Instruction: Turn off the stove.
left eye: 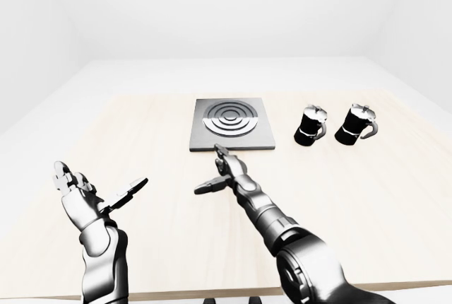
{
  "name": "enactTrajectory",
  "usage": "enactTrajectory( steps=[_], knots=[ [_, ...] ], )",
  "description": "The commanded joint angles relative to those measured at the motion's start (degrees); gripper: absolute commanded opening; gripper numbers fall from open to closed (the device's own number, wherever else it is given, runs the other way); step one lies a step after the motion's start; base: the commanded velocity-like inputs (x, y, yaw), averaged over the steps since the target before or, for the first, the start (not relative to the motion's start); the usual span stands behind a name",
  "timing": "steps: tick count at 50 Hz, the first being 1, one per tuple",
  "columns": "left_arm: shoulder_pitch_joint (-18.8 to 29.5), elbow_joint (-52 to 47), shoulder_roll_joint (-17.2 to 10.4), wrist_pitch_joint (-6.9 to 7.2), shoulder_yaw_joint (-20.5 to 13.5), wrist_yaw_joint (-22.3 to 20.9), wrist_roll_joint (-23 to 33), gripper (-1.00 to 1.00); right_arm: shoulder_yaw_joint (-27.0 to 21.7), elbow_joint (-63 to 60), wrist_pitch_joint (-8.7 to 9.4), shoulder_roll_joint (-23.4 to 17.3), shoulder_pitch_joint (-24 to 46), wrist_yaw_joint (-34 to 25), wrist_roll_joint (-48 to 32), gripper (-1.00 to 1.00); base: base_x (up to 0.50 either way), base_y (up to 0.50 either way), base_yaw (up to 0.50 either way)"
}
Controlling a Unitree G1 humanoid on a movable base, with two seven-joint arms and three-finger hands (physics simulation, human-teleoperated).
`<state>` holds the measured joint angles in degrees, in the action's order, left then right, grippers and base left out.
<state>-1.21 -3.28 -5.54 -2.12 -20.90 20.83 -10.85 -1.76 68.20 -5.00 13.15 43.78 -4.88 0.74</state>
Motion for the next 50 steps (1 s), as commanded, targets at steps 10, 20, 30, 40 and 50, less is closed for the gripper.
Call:
enactTrajectory(
  steps=[10,20,30,40,50],
  knots=[
    [0.0,-0.1,-0.1,0.39,-0.1,0.0,-0.2,1.0,-5.0,3.4,0.0,-18.5,16.6,0.9,1.1,1.0,0.02,0.0,0.0],
    [0.2,0.2,-0.1,0.31,0.1,0.0,0.0,1.0,-1.3,0.3,0.0,-16.7,18.1,4.5,-6.1,1.0,0.02,0.0,0.0],
    [0.1,0.1,-0.1,0.33,0.0,-0.2,-0.1,1.0,0.8,-7.3,0.0,-15.8,16.3,26.3,-17.0,1.0,0.0,0.0,0.0],
    [0.1,-0.1,-0.1,0.49,0.1,-0.2,0.0,1.0,5.2,-29.8,0.0,-13.4,7.4,29.3,-32.6,1.0,0.0,0.0,0.0],
    [0.3,0.4,0.1,0.06,0.2,-0.3,0.4,1.0,3.9,-42.6,0.0,-13.5,5.7,29.4,-38.5,1.0,0.0,0.0,0.0]
  ],
)
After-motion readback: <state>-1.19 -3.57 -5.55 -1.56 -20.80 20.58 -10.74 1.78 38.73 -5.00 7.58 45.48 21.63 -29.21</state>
